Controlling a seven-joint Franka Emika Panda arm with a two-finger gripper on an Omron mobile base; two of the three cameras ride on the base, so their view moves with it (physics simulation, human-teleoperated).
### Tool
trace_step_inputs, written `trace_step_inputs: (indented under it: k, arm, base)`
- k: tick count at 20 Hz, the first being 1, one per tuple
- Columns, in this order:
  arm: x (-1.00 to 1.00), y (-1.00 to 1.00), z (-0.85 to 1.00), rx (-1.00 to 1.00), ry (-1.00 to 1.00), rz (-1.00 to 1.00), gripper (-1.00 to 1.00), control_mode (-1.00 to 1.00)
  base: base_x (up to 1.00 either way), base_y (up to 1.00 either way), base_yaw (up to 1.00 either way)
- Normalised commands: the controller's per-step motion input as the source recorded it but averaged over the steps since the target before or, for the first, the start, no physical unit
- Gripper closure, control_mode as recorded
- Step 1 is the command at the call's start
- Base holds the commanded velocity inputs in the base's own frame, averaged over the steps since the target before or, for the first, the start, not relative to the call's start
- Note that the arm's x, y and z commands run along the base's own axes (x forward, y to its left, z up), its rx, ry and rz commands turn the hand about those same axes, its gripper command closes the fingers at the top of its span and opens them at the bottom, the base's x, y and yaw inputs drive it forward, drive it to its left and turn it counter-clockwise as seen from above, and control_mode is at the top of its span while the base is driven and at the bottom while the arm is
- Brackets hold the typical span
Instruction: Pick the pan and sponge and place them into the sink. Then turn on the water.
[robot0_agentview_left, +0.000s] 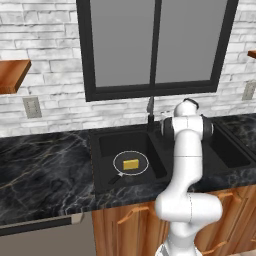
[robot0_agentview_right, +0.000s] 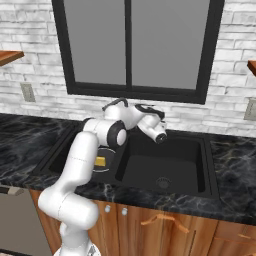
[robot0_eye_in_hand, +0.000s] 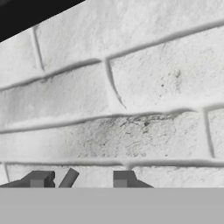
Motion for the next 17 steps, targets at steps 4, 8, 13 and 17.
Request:
trace_step_inputs:
  k: [4,8,13,17]
  arm:
    - [0.00,-0.91,-0.19,0.03,0.00,-0.05,1.00,-1.00]
    - [0.00,-0.86,-0.20,0.02,0.00,-0.04,1.00,-1.00]
    - [0.00,-0.68,-0.20,0.00,0.00,-0.03,1.00,-1.00]
    - [0.00,-0.22,-0.08,0.01,0.01,-0.01,1.00,-1.00]
  base:
    - [0.00,0.00,0.00]
    - [0.00,0.00,0.00]
    - [0.00,0.00,0.00]
    - [0.00,0.00,0.00]
